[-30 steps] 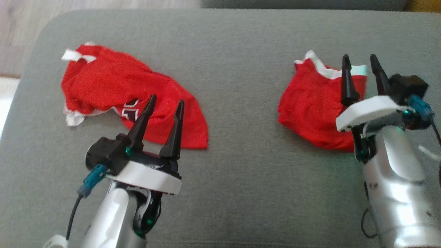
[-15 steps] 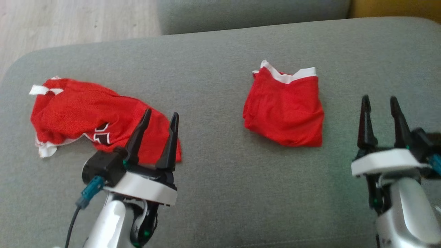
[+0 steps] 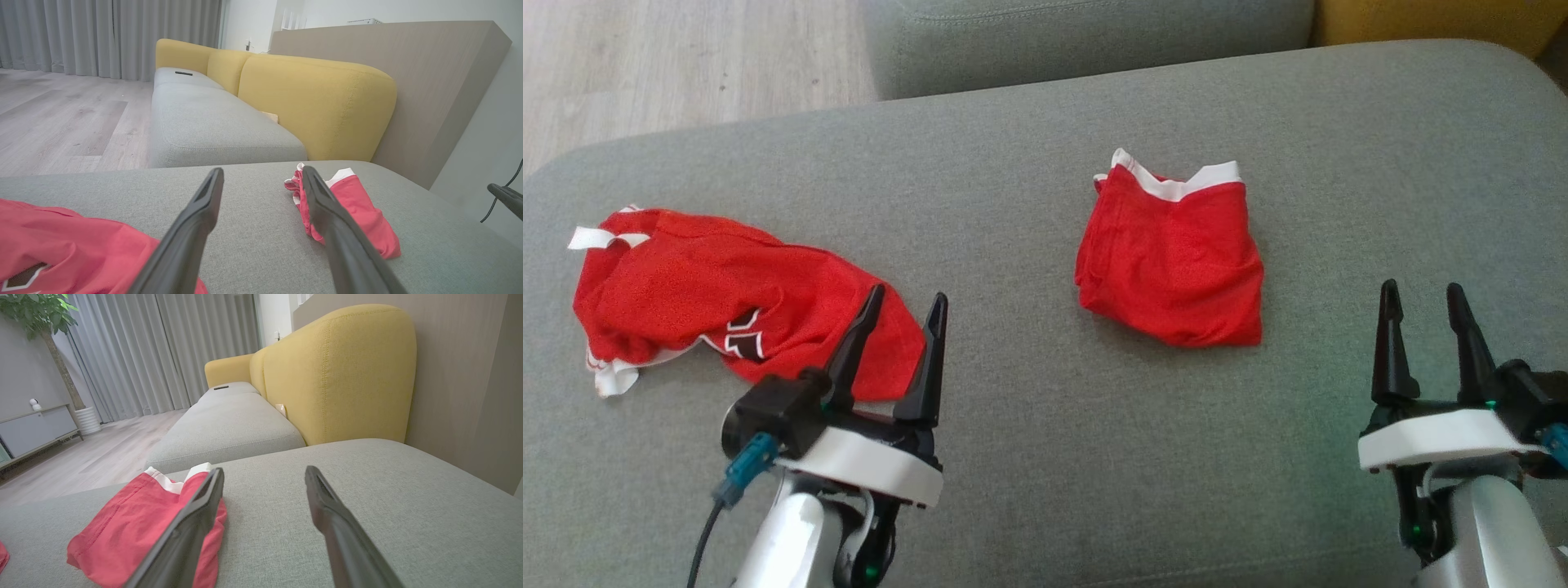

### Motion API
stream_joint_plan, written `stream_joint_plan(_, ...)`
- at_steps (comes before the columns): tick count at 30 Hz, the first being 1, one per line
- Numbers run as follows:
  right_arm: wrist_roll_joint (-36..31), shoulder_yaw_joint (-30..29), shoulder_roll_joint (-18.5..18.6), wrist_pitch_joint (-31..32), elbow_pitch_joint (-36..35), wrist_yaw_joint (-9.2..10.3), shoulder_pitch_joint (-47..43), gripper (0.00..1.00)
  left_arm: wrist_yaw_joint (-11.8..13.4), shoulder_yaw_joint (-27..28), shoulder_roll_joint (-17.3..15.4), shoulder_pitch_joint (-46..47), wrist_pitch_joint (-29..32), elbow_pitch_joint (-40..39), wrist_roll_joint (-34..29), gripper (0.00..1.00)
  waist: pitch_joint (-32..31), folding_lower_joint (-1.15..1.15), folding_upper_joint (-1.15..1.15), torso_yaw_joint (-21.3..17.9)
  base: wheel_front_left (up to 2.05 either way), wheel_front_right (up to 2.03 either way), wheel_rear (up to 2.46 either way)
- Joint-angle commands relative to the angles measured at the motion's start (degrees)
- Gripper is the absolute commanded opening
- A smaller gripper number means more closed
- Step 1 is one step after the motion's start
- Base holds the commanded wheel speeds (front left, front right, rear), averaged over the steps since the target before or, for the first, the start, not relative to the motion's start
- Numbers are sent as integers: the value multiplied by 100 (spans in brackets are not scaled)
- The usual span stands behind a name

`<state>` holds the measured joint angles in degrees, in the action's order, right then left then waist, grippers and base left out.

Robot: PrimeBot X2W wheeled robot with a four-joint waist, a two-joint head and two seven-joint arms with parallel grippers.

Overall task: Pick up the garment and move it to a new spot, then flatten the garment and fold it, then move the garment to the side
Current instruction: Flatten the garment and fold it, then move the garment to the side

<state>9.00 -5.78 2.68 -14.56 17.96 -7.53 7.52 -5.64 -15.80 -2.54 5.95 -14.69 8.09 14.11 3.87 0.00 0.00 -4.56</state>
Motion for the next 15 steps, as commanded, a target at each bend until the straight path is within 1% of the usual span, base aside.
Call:
stream_joint_plan(1, 7, 156, 20, -43, -223, 4, 132, 100, -20, 195, -33, 118, -31, -157, -19, 100, -5, 0, 0, 4, 0, 0, 0)
stream_joint_plan(10, -17, 121, 20, -43, -221, 4, 127, 100, -20, 164, -33, 138, -31, -170, -19, 100, 13, 0, 0, 53, 0, 0, 0)
stream_joint_plan(15, -35, 79, 20, -43, -183, 4, 174, 100, -24, 149, -33, 192, -31, -210, -35, 100, 148, 0, 0, 110, 0, 0, 0)
